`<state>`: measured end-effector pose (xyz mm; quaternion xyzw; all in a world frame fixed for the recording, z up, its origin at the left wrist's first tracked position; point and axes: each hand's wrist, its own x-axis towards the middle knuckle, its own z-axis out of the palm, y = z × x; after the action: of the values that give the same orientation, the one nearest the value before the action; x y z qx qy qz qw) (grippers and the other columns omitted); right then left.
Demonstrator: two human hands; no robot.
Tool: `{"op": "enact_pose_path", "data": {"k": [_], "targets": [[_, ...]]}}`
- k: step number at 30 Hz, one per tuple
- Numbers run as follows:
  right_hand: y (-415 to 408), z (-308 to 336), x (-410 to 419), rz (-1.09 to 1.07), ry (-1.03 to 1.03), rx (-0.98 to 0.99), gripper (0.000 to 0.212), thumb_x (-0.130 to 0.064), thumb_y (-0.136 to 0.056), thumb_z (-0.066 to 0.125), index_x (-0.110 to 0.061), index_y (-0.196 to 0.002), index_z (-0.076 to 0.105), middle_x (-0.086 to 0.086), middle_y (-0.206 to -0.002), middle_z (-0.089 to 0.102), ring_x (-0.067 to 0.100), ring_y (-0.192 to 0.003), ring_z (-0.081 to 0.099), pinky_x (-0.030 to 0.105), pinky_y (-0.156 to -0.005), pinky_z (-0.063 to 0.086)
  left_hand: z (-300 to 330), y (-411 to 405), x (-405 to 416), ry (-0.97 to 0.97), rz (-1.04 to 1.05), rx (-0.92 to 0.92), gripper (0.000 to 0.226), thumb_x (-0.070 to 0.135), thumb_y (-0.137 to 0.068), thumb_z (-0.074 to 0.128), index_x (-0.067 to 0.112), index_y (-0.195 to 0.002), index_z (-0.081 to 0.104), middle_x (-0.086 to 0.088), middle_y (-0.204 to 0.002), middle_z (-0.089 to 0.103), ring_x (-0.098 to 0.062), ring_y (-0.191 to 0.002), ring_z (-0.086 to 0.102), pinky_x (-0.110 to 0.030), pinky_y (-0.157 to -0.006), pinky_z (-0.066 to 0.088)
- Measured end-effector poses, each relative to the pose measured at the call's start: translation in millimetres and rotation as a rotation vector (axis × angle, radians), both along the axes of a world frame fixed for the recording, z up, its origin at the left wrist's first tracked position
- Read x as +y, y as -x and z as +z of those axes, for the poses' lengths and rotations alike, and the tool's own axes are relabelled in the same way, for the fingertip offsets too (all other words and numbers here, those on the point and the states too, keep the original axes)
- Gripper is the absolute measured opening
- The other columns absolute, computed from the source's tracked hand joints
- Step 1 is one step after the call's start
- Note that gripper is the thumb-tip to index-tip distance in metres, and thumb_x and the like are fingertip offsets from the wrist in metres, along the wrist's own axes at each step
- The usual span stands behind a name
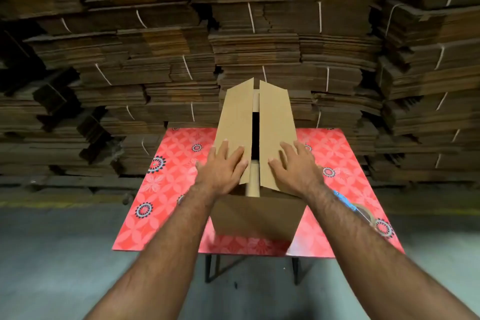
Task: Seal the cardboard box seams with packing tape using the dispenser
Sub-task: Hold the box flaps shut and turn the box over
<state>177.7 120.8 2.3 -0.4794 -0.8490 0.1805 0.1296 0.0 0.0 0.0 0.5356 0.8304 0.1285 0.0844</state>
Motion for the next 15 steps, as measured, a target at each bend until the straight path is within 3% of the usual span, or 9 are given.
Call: {"op": "enact_pose_path", "data": {"k": [4,7,10,12,15], "targets": [[0,-19,-4,0.012,0.137,-0.022,0.077,-0.076,-0.084,0.032,-0.038,-0.151,0.031,0.006,-0.161,0.022,0.039,-0.145,0.021,0.055,-0.112,0.033,-23,4,-2,0.042,0.046,-0.166,0.062,0.069,-0.095,0.028,0.048,-0.153,0.022,-0.006,-0.167,0.006,-0.042,-0.151,-0.002,-0.060,-0.119,0.017],[-2,-29,-9,0.031,0.103,-0.089,0.070,-0.070,-0.093,0.037,-0.039,-0.154,0.025,0.003,-0.165,0.011,0.038,-0.148,0.007,0.052,-0.113,0.029,-31,-1,0,0.090,0.054,-0.060,0.058,0.065,-0.098,0.030,0.049,-0.153,0.019,-0.007,-0.167,0.005,-0.040,-0.151,-0.004,-0.062,-0.117,0.023],[-6,-34,-12,0.042,0.040,-0.163,0.071,-0.071,-0.094,0.033,-0.039,-0.155,0.021,0.001,-0.166,0.008,0.038,-0.150,0.002,0.053,-0.110,0.035,-35,-14,-3,0.172,0.087,0.062,0.061,0.066,-0.097,0.019,0.047,-0.154,0.011,-0.006,-0.167,0.002,-0.040,-0.150,-0.001,-0.063,-0.110,0.034],[-11,-36,-10,0.069,0.020,-0.164,0.072,-0.072,-0.092,0.031,-0.040,-0.155,0.020,0.001,-0.166,0.009,0.037,-0.150,0.003,0.055,-0.108,0.036,-37,-19,-9,0.173,0.041,0.106,0.073,0.073,-0.089,0.006,0.043,-0.156,0.007,-0.011,-0.167,-0.001,-0.042,-0.150,-0.001,-0.064,-0.113,0.030],[-19,-36,1,0.105,0.028,-0.157,0.071,-0.073,-0.091,0.032,-0.042,-0.154,0.020,-0.001,-0.166,0.008,0.035,-0.150,0.002,0.057,-0.108,0.035,-41,-15,-9,0.144,0.001,0.030,0.085,0.079,-0.083,0.000,0.040,-0.158,0.009,-0.012,-0.167,0.000,-0.041,-0.151,-0.001,-0.062,-0.119,0.019]]}}
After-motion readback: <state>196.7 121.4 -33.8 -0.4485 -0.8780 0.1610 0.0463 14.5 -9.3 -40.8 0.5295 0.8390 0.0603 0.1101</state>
